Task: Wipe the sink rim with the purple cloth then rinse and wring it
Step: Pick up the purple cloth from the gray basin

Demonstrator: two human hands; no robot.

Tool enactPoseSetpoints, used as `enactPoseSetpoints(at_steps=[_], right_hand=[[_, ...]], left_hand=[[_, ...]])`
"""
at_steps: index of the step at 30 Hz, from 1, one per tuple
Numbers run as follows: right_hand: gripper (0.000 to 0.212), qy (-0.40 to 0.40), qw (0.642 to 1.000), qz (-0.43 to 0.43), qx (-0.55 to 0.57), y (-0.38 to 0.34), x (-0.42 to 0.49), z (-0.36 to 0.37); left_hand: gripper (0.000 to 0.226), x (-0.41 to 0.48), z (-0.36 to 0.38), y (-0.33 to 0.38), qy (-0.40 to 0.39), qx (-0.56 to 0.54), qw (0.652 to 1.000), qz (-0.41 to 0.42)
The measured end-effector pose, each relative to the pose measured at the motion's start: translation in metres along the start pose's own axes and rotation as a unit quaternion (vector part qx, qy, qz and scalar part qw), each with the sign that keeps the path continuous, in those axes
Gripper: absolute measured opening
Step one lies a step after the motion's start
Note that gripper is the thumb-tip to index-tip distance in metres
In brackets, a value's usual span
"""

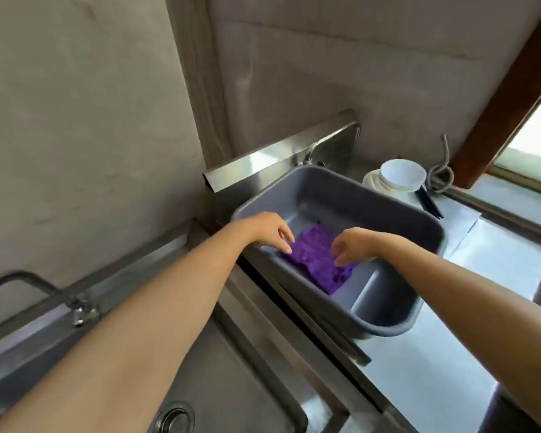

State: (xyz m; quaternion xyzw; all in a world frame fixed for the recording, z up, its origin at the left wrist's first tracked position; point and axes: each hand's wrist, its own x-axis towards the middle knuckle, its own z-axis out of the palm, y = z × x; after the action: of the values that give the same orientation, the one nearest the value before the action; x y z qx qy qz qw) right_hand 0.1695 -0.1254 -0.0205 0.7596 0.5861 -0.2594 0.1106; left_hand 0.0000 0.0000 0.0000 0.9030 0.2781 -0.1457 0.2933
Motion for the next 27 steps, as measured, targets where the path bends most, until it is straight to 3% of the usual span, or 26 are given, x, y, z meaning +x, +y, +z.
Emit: enactPoseSetpoints(at_steps=[3,8,18,20,22,25,27], right_hand=[[0.031,0.008,0.999,0.017,-0.035,0.015,0.011,0.024],[0.046,-0.002,0.997,0.019,-0.078,0.031,0.029,0.055],[0.030,0.113,0.981,-0.011,-0.157,0.032,0.051,0.067],[0.030,0.131,0.987,-0.012,-0.096,0.032,0.051,0.060],[0.029,0.155,0.987,0.008,0.035,0.032,0.051,0.050],[0.024,0.195,0.965,0.021,0.173,0.033,0.048,0.030],[0.022,0.226,0.947,0.023,0.228,0.034,0.046,0.016]], left_hand=[[0.043,0.028,0.017,0.006,-0.048,0.039,0.998,-0.007],[0.050,0.073,0.040,0.011,-0.087,0.136,0.987,0.008],[0.039,0.103,0.056,0.015,-0.110,0.176,0.978,0.028],[0.039,0.102,0.057,0.017,-0.107,0.159,0.981,0.021],[0.047,0.101,0.055,0.021,-0.094,0.097,0.991,0.008],[0.054,0.095,0.047,0.029,-0.071,-0.072,0.995,-0.005],[0.047,0.090,0.039,0.031,-0.033,-0.131,0.991,0.002]])
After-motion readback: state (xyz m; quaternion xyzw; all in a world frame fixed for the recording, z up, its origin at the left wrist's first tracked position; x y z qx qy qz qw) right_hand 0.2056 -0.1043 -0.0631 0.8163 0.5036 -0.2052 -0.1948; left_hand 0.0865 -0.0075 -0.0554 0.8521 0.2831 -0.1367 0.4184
